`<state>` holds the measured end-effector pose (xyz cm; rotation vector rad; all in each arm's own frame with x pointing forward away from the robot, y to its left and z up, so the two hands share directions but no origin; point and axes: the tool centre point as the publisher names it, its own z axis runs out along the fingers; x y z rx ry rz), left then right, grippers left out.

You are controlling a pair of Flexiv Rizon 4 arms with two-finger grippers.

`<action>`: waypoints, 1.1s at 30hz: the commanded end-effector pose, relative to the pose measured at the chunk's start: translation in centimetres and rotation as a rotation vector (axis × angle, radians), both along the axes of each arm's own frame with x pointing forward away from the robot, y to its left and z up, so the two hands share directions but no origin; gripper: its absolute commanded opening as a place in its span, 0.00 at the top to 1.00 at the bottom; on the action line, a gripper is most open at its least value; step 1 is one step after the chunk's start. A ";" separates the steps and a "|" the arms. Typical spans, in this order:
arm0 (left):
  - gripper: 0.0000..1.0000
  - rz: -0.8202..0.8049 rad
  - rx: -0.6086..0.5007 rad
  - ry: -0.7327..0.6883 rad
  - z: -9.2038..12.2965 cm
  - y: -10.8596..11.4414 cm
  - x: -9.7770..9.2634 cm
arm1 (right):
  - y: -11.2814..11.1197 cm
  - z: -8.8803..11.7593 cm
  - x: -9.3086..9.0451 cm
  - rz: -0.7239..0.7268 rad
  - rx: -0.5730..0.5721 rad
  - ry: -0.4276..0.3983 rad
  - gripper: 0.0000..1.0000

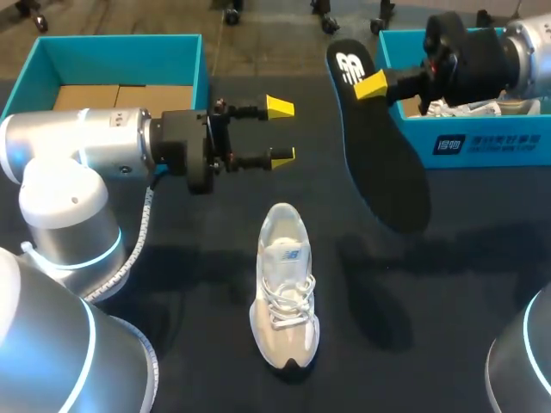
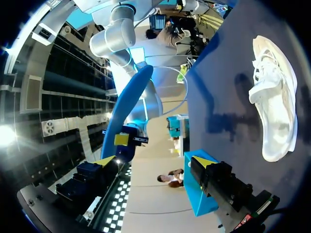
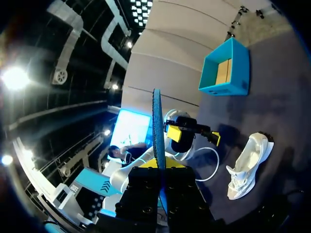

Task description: Take the shoe out of the shoebox, open the shoe tongue, remove and reinsert the insole, then place the shoe into the shoebox

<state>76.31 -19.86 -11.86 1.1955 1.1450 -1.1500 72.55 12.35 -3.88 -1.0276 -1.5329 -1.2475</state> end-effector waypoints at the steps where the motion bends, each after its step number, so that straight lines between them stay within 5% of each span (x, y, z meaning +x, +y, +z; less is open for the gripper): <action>1: 0.00 0.002 -0.001 -0.002 -0.1 -0.2 0.0 | 0.0 0.0 -0.2 -0.007 -0.001 -0.001 1.00; 5: 0.00 0.002 -0.001 -0.002 -0.1 -0.2 0.0 | -0.1 -1.0 0.6 -0.021 -0.006 0.036 1.00; 13: 0.00 0.002 -0.001 -0.002 -0.1 -0.2 0.0 | -0.5 -4.8 5.3 -0.107 0.039 0.088 1.00; 24: 0.00 0.009 -0.007 -0.013 -0.2 -0.4 0.1 | -0.5 -4.8 5.3 -0.107 0.039 0.088 1.00; 33: 0.00 0.054 0.003 -0.029 -0.5 -1.1 0.3 | 0.4 -6.8 8.2 -0.161 0.029 0.177 1.00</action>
